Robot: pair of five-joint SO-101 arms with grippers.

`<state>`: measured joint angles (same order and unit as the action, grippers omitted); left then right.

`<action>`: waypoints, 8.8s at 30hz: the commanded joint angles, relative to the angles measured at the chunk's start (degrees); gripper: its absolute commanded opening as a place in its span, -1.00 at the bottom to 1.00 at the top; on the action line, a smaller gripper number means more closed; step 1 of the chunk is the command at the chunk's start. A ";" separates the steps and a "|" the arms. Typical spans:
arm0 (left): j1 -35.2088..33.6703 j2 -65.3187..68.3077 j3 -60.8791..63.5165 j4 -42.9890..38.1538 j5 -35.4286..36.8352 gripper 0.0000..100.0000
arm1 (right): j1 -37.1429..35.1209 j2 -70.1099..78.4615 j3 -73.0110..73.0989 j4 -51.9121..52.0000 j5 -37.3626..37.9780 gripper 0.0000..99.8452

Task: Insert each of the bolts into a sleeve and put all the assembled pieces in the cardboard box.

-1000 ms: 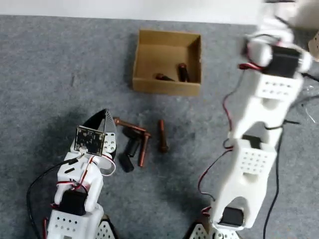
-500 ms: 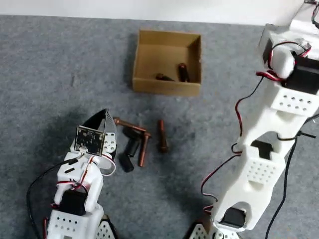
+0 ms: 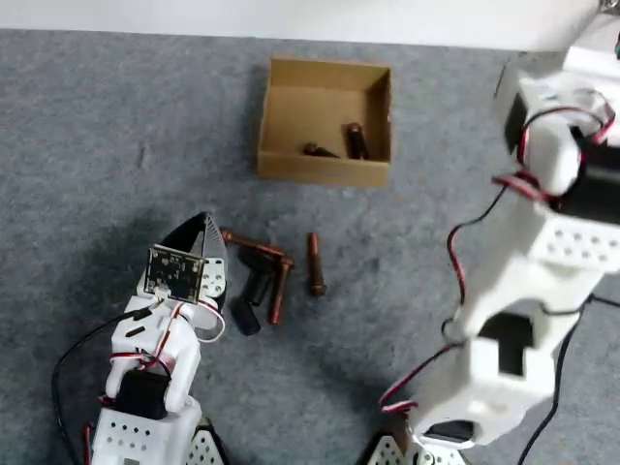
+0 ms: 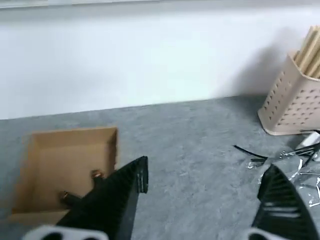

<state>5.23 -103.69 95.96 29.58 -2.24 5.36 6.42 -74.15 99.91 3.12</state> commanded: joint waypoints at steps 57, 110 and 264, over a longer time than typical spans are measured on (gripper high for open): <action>0.92 -0.57 1.19 -1.32 -0.26 -0.98 | -36.79 -97.89 159.25 -52.53 -2.81 -0.36; -19.74 -0.92 -5.23 -1.41 9.58 -0.98 | -66.86 -20.88 119.34 -66.07 -18.02 -0.36; 2.15 87.69 -52.26 5.63 45.98 -0.77 | -32.48 -79.25 142.55 -54.55 -5.54 -0.99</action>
<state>4.70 -17.63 47.25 35.12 41.89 -27.96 -71.82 68.79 47.60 -3.12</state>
